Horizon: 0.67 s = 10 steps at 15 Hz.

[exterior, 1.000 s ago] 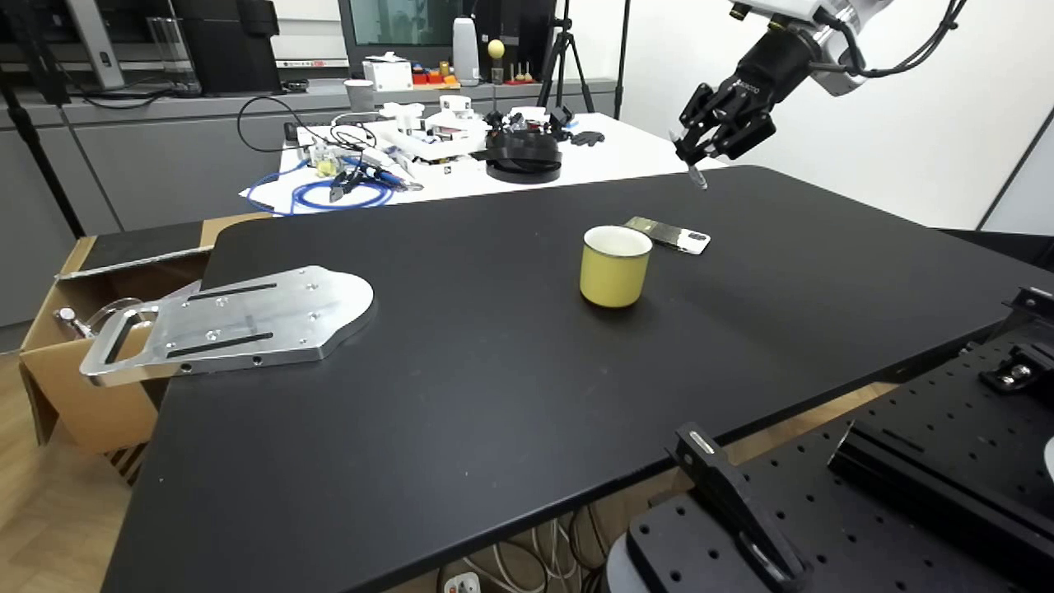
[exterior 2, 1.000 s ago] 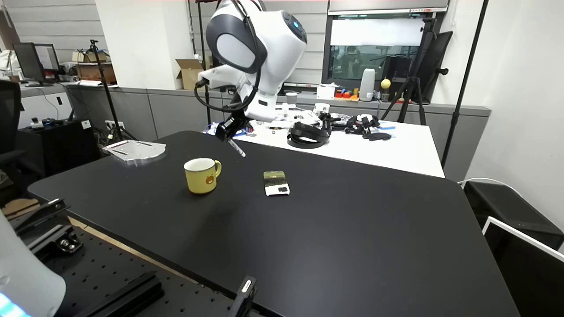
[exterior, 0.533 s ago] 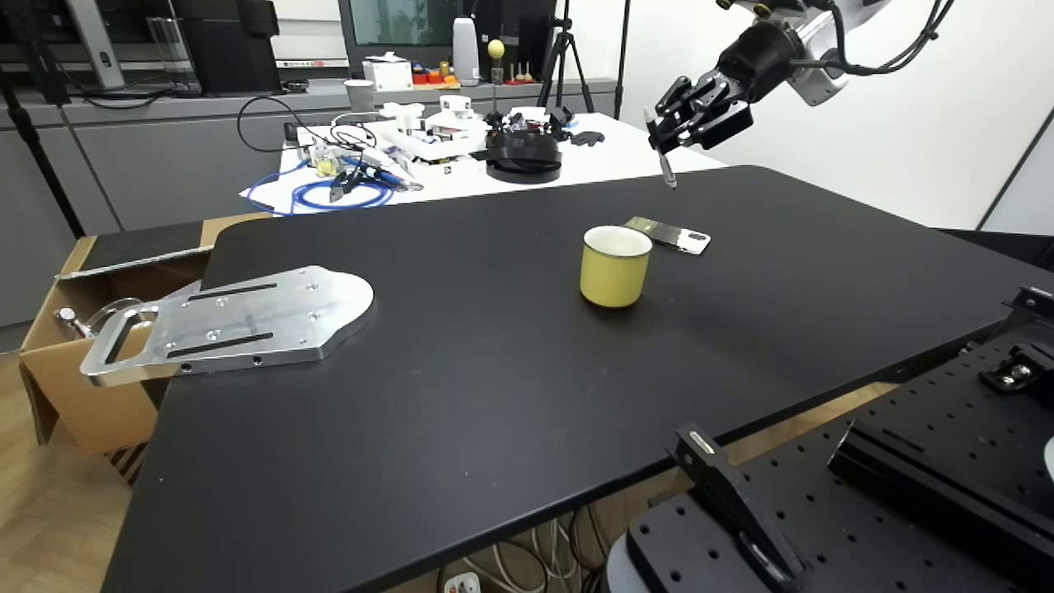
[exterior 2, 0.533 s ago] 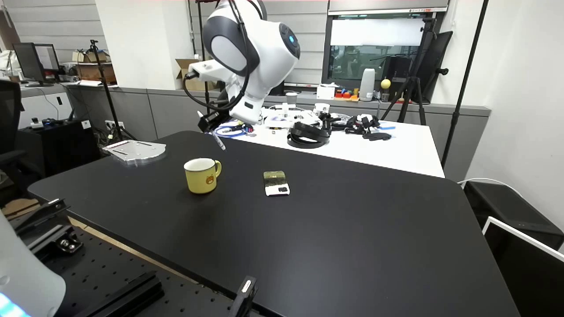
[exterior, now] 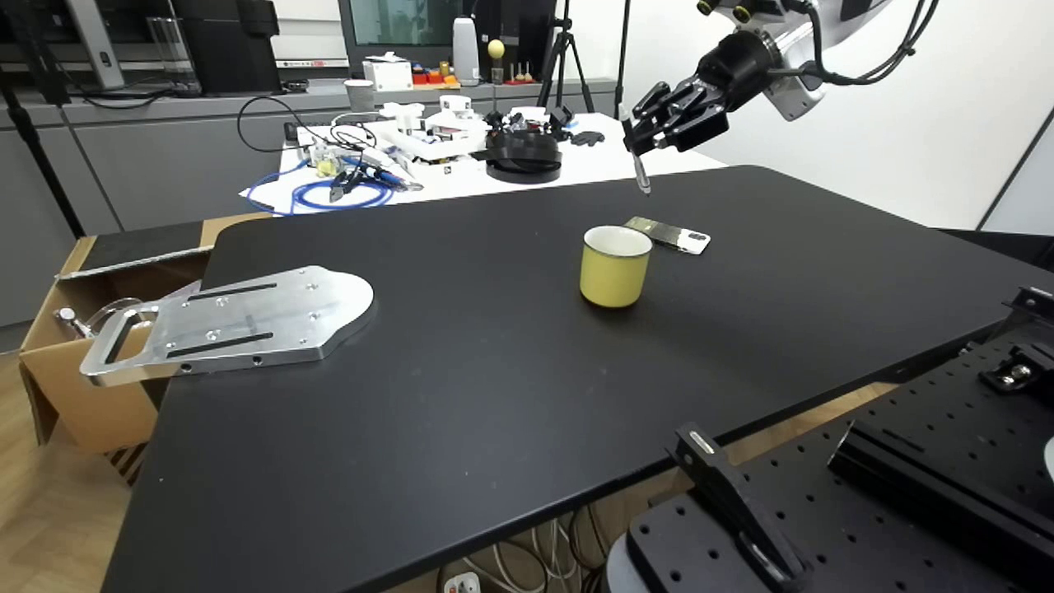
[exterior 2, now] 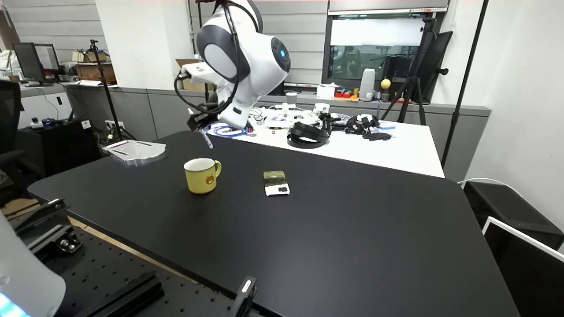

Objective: Place the pen inside the yellow mug

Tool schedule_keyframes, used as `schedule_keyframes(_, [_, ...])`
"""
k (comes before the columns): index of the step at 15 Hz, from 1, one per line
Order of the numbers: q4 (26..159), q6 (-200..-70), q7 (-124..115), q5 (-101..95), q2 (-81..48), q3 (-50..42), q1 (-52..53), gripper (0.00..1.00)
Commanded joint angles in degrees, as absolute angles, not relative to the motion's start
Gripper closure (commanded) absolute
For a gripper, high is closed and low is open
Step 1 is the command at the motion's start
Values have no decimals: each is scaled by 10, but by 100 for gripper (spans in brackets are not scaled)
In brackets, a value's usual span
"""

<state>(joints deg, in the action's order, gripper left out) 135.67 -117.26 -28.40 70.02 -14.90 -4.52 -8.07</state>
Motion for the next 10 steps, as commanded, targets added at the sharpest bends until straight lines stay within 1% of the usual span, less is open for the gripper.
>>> schedule_keyframes(1, [1346, -1158, -270, 733, -171, -52, -69, 95])
schedule_keyframes(10, [1342, -1127, -198, 768, -218, -55, -71, 95])
